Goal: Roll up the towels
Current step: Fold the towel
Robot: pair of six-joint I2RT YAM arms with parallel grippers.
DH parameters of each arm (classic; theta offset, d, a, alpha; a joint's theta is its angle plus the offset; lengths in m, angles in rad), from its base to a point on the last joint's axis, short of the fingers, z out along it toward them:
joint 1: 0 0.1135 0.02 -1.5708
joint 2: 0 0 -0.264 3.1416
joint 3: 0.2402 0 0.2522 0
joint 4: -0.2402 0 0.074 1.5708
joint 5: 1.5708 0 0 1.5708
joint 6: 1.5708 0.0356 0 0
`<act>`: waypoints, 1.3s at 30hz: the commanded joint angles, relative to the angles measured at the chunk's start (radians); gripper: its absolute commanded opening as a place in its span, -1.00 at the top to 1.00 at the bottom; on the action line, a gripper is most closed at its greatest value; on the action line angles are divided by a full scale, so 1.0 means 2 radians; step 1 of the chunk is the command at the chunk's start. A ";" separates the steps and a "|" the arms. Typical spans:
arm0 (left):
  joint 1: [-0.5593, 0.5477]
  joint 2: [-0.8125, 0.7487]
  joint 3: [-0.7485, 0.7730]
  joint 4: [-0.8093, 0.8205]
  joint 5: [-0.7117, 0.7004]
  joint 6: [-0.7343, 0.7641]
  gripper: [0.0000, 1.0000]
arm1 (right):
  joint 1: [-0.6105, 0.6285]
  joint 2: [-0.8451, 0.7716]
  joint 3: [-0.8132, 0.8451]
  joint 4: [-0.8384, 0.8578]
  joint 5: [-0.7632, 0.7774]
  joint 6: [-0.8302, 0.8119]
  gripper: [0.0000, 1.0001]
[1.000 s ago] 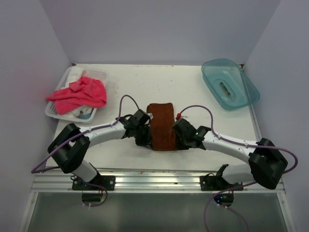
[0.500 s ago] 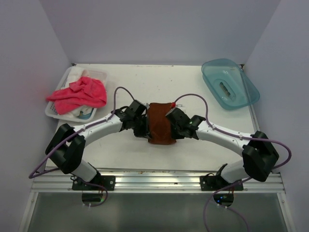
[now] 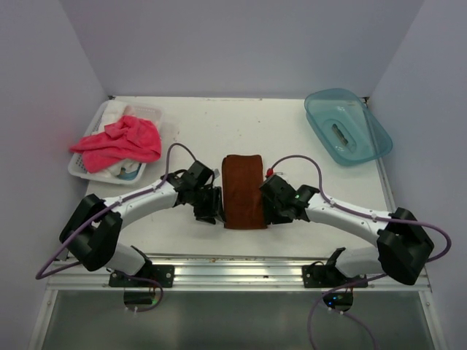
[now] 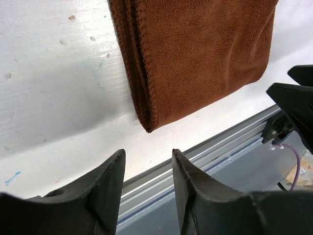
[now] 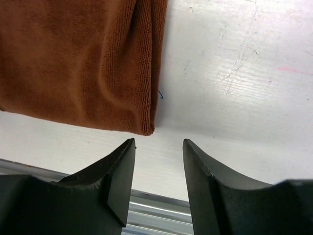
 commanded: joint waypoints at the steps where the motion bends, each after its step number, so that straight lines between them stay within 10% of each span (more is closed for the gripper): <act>1: -0.001 -0.028 0.028 -0.013 -0.010 0.011 0.06 | 0.002 -0.041 0.015 -0.018 0.022 0.003 0.03; 11: -0.002 0.036 0.046 0.089 0.021 -0.009 1.00 | 0.001 0.065 0.098 0.035 0.018 -0.023 0.76; 20: -0.002 0.085 0.012 0.101 -0.001 0.008 1.00 | -0.012 0.151 0.101 0.037 0.020 -0.016 1.00; 39: -0.009 0.055 -0.003 0.106 0.012 0.006 1.00 | -0.010 0.056 -0.004 0.076 -0.028 0.029 1.00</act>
